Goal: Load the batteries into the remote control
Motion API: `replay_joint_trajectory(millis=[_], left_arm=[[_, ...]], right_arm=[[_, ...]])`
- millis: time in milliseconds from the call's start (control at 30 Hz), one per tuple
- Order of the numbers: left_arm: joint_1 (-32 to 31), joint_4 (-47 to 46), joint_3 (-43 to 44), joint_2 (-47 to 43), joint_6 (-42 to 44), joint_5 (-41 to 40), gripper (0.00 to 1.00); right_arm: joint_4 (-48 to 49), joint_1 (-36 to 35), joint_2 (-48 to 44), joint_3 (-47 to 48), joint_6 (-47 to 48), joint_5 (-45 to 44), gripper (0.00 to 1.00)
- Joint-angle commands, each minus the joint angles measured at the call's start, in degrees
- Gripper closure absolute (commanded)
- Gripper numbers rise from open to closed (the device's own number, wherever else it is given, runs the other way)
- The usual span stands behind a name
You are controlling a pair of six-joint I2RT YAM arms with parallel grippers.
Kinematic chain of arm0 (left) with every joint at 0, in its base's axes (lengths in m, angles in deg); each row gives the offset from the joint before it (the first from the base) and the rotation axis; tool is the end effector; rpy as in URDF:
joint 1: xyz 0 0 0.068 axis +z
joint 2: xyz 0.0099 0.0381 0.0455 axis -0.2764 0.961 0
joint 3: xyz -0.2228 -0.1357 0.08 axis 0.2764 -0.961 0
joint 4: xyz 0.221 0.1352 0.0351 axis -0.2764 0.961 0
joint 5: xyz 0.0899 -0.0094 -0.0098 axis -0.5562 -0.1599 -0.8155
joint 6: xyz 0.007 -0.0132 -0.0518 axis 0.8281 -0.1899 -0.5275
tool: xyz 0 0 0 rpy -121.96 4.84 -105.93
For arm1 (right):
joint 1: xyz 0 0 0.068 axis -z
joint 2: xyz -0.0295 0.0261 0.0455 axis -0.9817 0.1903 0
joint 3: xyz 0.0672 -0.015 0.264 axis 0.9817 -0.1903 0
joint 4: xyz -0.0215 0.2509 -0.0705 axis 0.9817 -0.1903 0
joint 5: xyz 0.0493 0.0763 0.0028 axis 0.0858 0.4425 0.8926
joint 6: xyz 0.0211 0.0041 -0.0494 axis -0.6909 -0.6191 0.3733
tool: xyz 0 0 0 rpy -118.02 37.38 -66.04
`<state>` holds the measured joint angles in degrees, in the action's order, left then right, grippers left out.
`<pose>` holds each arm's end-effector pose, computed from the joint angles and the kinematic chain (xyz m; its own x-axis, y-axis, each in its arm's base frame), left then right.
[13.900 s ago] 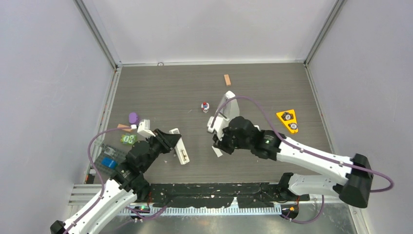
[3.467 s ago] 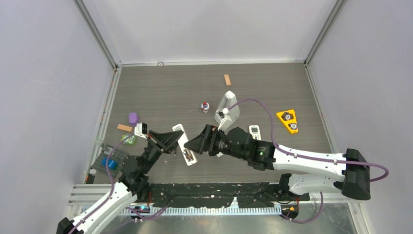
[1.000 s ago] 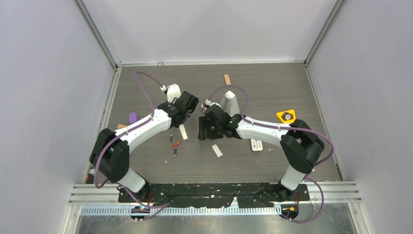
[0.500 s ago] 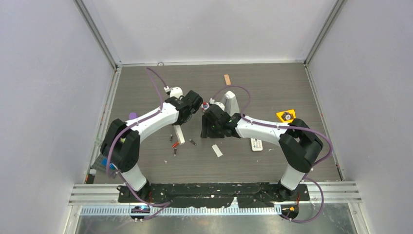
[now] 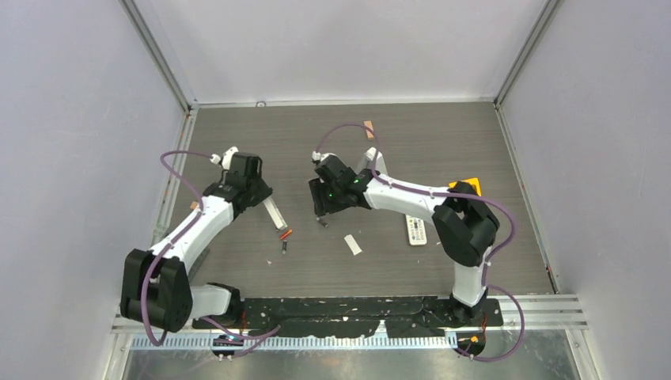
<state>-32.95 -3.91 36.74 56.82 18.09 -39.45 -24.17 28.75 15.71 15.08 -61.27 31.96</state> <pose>0.2547 -0.0676 0.2303 -0.5778 -0.5964 -0.5571 -0.4928 0.7991 -0.3444 0.2560 0.3062 0.2092 -0.7957 -0.2248 -0.5625 -0.4313 0.8623 0.2655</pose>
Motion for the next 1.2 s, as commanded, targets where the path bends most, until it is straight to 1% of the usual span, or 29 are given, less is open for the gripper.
replay_joint_trajectory(millis=[0, 133, 167, 300, 400, 567, 700, 733, 767, 833, 867, 1000, 1167], left_arm=[[4.58, -14.39, -2.37, -3.80, 5.43, 14.17, 1.00], [7.23, -18.13, -4.05, -5.23, 6.69, 19.79, 1.00], [7.69, -19.10, -4.49, -5.20, 6.77, 21.18, 1.00], [8.68, -22.24, -5.34, -4.38, 6.78, 25.03, 1.00], [8.88, -23.94, -5.45, -3.32, 6.74, 26.92, 1.00], [8.90, -26.44, -5.75, -1.95, 6.53, 29.12, 1.00], [8.91, -29.03, -6.39, -1.26, 6.59, 31.12, 1.00], [8.89, -30.08, -6.76, -1.10, 6.60, 31.70, 1.00], [8.85, -31.31, -7.35, -1.07, 6.65, 32.51, 1.00], [8.90, -34.48, -8.53, -0.98, 6.84, 34.51, 1.00], [8.90, -36.40, -9.22, -0.98, 6.86, 35.81, 1.00], [8.91, -46.34, -11.96, -0.63, 5.06, 41.54, 1.00], [8.91, -62.93, -14.67, 1.31, -4.97, 49.41, 1.00]], right_arm=[[-5.97, -0.34, 6.40, 8.04, 12.25, 1.31, 0.44], [-10.25, -0.34, 10.49, 12.49, 17.18, 1.26, 0.45], [-10.89, -0.39, 10.96, 12.95, 17.64, 2.90, 0.45], [-12.28, -0.32, 12.55, 13.63, 19.18, 3.95, 0.51], [-12.59, -0.32, 12.97, 13.83, 19.55, 4.65, 0.58], [-12.75, -0.35, 13.20, 13.82, 19.91, 4.52, 0.65], [-12.28, -0.34, 12.96, 13.72, 18.61, 3.58, 0.81], [-11.71, -0.34, 12.76, 13.47, 18.14, 2.76, 0.83], [-11.36, -0.34, 11.98, 13.21, 17.16, 2.53, 0.87], [-9.23, -0.34, 9.64, 11.94, 15.21, -0.73, 0.91], [-7.63, -0.34, 8.60, 10.68, 14.50, -1.15, 0.92], [-1.65, -0.37, -0.70, 6.20, 9.49, -2.98, 0.95], [3.58, -0.66, -13.04, 2.44, 5.71, -3.90, 0.95]])
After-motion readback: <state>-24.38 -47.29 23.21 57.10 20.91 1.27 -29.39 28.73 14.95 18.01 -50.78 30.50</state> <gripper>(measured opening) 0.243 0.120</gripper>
